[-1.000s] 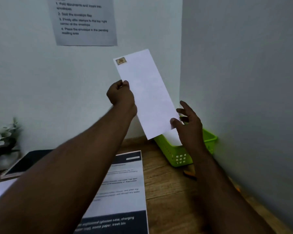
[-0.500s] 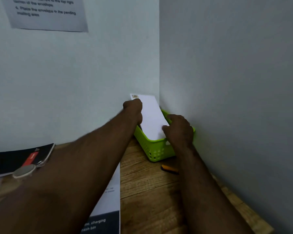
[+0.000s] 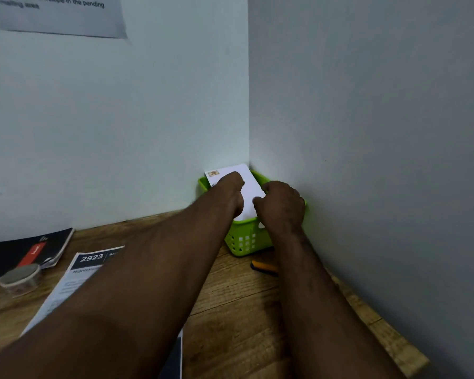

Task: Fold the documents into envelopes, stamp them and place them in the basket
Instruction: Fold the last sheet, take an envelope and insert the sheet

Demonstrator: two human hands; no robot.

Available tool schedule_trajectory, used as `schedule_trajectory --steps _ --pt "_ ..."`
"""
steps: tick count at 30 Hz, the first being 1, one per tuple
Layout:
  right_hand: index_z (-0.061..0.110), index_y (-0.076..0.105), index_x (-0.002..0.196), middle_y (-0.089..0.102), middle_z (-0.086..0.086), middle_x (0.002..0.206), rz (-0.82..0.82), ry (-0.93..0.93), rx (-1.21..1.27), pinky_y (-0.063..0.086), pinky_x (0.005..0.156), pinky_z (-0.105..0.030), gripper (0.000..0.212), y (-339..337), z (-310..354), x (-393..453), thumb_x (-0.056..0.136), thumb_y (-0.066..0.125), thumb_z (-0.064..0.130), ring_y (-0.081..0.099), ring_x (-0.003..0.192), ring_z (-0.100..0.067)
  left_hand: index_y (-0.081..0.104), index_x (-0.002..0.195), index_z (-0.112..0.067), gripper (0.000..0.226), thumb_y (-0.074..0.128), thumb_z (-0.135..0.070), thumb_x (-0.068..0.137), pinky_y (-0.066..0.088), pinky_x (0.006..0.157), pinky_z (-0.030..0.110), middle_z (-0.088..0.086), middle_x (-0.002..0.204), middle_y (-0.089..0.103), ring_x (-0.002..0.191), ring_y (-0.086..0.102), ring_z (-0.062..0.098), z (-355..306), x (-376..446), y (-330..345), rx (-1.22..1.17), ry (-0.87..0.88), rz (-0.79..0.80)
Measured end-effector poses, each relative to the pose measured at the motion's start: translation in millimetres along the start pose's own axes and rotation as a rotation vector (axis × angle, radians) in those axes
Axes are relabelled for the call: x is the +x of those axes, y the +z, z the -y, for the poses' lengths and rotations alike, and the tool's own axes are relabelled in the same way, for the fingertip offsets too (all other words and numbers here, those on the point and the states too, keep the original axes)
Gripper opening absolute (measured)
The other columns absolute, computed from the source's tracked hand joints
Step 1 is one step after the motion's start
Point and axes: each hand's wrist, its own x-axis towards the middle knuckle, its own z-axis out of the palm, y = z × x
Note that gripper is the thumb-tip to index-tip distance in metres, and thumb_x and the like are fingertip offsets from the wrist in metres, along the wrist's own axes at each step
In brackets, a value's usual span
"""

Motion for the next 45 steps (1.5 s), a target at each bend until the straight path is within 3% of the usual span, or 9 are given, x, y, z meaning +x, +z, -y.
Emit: schedule_trajectory --steps 6,10,14,18,23,25,30,37,45 --pt "0.019 0.065 0.108 0.063 -0.004 0.118 -0.018 0.018 0.014 0.038 0.09 -0.034 0.029 1.3 -0.1 0.7 0.08 0.055 0.015 0.054 0.112 -0.029 0.029 0.065 -0.007 0.039 0.051 -0.016 0.096 0.027 0.084 0.028 0.005 0.082 0.036 0.072 0.039 0.022 -0.2 3.2 -0.8 0.066 -0.022 -0.031" --pt "0.018 0.065 0.108 0.063 -0.004 0.117 -0.02 0.01 0.006 0.04 0.089 -0.034 0.029 2.1 -1.5 2.0 0.08 0.056 0.018 0.054 0.111 -0.03 0.031 0.067 -0.008 0.035 0.044 -0.015 0.099 0.027 0.056 0.022 0.003 0.089 0.035 0.065 0.034 0.02 -13.6 -6.6 -3.2 0.028 0.038 0.062" --pt "0.016 0.064 0.112 0.061 -0.008 0.119 -0.042 -0.044 -0.004 0.041 0.09 -0.036 0.029 0.1 -0.1 2.6 0.084 0.056 0.021 0.052 0.113 -0.032 0.049 0.092 -0.003 0.006 0.048 -0.008 0.095 0.043 0.076 0.023 0.004 0.088 0.046 0.078 0.048 0.016 -27.9 -22.3 -19.1 -0.065 0.071 0.084" --pt "0.006 0.07 0.099 0.066 -0.017 0.103 -0.17 -0.237 0.045 0.044 0.085 -0.042 0.022 0.4 20.2 -6.7 0.082 0.055 0.01 0.058 0.098 -0.039 0.043 0.067 -0.005 0.028 0.041 0.0 0.095 0.041 0.036 0.014 0.006 0.042 0.049 0.031 0.046 0.011 -22.0 -32.9 -68.8 -0.113 0.134 0.115" --pt "0.001 0.073 0.091 0.069 -0.019 0.093 -0.004 -0.541 0.257 0.049 0.08 -0.04 0.018 23.6 73.6 -52.6 0.081 0.058 0.004 0.062 0.09 -0.036 0.054 0.08 -0.011 0.015 0.049 -0.002 0.091 0.035 0.06 0.025 0.004 0.078 0.047 0.062 0.042 0.013 5.3 -26.1 -160.8 0.037 0.229 -0.121" --pt "0.004 0.072 0.101 0.07 -0.016 0.102 0.189 -0.595 0.322 0.047 0.089 -0.036 0.022 50.0 84.3 -75.3 0.081 0.062 0.008 0.062 0.099 -0.031 0.063 0.108 -0.008 0.021 0.053 -0.001 0.091 0.044 0.069 0.025 0.01 0.102 0.063 0.09 0.061 0.023 25.0 -25.6 -196.4 0.259 0.338 -0.158" --pt "0.016 0.057 0.128 0.058 -0.007 0.13 0.653 -0.654 0.148 0.039 0.103 -0.033 0.048 93.5 88.9 -100.5 0.086 0.06 0.038 0.052 0.12 -0.022 0.052 0.136 -0.013 0.049 0.06 -0.014 0.088 0.037 0.104 0.027 0.006 0.137 0.054 0.127 0.05 0.021 72.8 -37.5 -266.1 1.083 0.554 -0.088" --pt "0.021 0.056 0.132 0.053 0.002 0.139 0.782 -0.687 0.109 0.031 0.101 -0.019 0.045 90.6 83.3 -100.0 0.092 0.058 0.041 0.048 0.126 -0.014 0.029 0.149 -0.019 0.061 0.05 -0.04 0.096 0.025 0.112 0.034 0.006 0.152 0.036 0.139 0.033 0.023 93.5 -39.2 -296.1 1.301 0.658 -0.164" --pt "0.024 0.063 0.122 0.058 0.007 0.132 0.764 -0.727 0.155 0.036 0.105 -0.024 0.04 93.0 81.7 -93.1 0.087 0.063 0.043 0.052 0.121 -0.008 0.022 0.151 -0.023 0.068 0.048 -0.049 0.093 0.03 0.11 0.043 0.014 0.144 0.041 0.134 0.037 0.032 96.6 -10.6 -304.0 1.361 0.618 -0.235"
